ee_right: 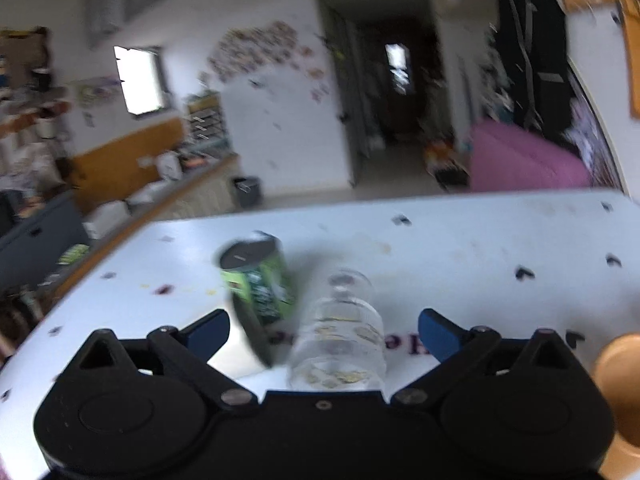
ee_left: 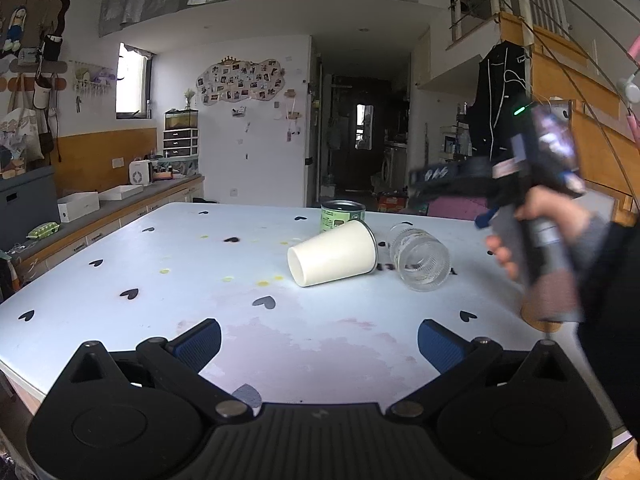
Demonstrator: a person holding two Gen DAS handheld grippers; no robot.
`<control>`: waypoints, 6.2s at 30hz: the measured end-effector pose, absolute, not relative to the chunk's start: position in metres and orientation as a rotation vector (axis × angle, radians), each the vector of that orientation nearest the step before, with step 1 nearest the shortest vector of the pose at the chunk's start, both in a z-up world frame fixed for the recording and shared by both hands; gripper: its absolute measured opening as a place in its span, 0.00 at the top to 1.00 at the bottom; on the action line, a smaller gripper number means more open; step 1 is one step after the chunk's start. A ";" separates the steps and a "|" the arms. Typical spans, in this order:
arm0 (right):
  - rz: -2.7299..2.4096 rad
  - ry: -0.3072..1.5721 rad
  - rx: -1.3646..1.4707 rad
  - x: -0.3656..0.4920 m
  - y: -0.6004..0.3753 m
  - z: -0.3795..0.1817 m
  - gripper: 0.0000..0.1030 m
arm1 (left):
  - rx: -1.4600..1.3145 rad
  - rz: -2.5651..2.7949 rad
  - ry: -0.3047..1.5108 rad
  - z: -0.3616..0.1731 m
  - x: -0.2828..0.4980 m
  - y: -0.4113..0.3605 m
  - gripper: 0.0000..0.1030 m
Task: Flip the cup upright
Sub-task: 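Reach the right gripper to the tipped ribbed glass and grasp its body, then lift the ribbed glass with the right gripper toward the left gripper, then grasp the ribbed glass with the left gripper while the right gripper releases it, then rotate the glass upright with the left gripper and lower it onto the table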
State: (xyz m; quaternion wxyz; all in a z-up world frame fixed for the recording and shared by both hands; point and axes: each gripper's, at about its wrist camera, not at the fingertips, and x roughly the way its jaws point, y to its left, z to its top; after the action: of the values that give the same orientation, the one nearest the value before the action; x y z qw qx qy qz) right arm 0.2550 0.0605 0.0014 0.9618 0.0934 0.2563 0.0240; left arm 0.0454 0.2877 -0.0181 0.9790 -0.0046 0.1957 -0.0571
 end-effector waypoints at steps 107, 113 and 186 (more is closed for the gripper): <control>0.137 0.476 0.065 0.026 -0.004 -0.039 0.22 | -0.344 -0.534 1.011 -0.051 0.190 0.196 0.29; 0.137 0.456 0.072 0.024 -0.009 -0.038 0.22 | -0.146 -0.538 0.812 -0.026 0.154 0.188 0.29; 0.097 0.488 0.072 0.000 -0.030 -0.051 0.22 | 0.174 -0.536 0.671 -0.075 0.185 0.122 0.55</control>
State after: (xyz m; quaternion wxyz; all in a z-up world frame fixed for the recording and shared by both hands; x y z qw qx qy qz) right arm 0.0002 -0.0304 -0.0507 0.9686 0.0355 0.2413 0.0479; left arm 0.1850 0.1225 -0.0753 0.9056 0.0841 0.3248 -0.2594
